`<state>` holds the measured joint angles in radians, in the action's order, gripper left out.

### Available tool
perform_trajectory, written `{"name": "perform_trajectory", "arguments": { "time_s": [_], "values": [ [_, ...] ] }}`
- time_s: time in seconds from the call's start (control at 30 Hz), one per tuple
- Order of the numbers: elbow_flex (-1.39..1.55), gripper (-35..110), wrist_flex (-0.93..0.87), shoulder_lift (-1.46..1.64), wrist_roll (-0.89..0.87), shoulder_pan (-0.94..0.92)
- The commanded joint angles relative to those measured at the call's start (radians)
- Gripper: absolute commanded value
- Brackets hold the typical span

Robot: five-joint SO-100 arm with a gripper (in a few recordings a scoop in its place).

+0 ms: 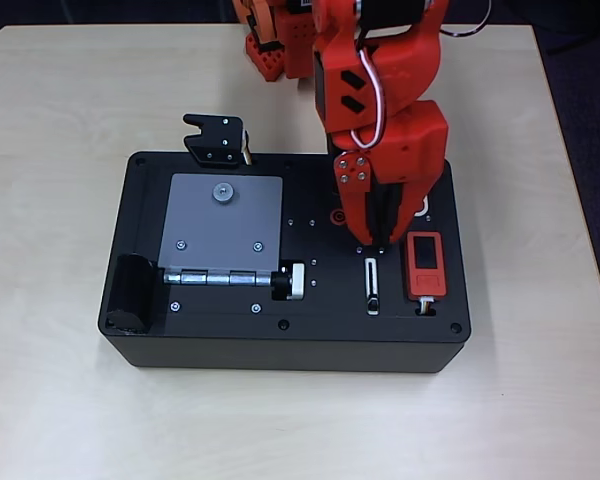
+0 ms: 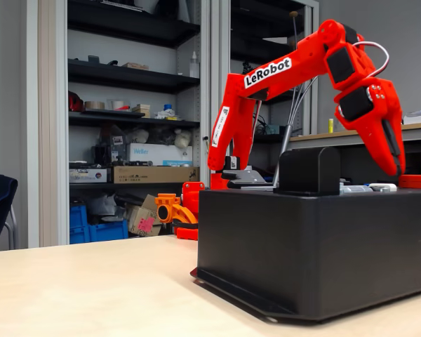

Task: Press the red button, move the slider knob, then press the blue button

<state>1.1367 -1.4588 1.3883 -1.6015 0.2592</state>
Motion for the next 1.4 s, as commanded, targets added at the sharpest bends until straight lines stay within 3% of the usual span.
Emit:
{"name": "perform_trajectory", "arguments": {
  "time_s": [0.0, 0.07, 0.27, 0.4, 0.63, 1.37],
  "values": [
    [0.038, 10, -0.012, 0.124, -0.061, 0.032],
    [0.054, 15, -0.035, 0.149, -0.101, 0.046],
    [0.097, 78, 0.066, 0.196, -0.040, 0.092],
    [0.098, 102, 0.066, 0.198, -0.110, 0.126],
    [0.129, 103, -0.009, 0.213, -0.259, 0.181],
    [0.413, 103, 0.038, 0.393, -0.255, 0.175]
  ]
}}
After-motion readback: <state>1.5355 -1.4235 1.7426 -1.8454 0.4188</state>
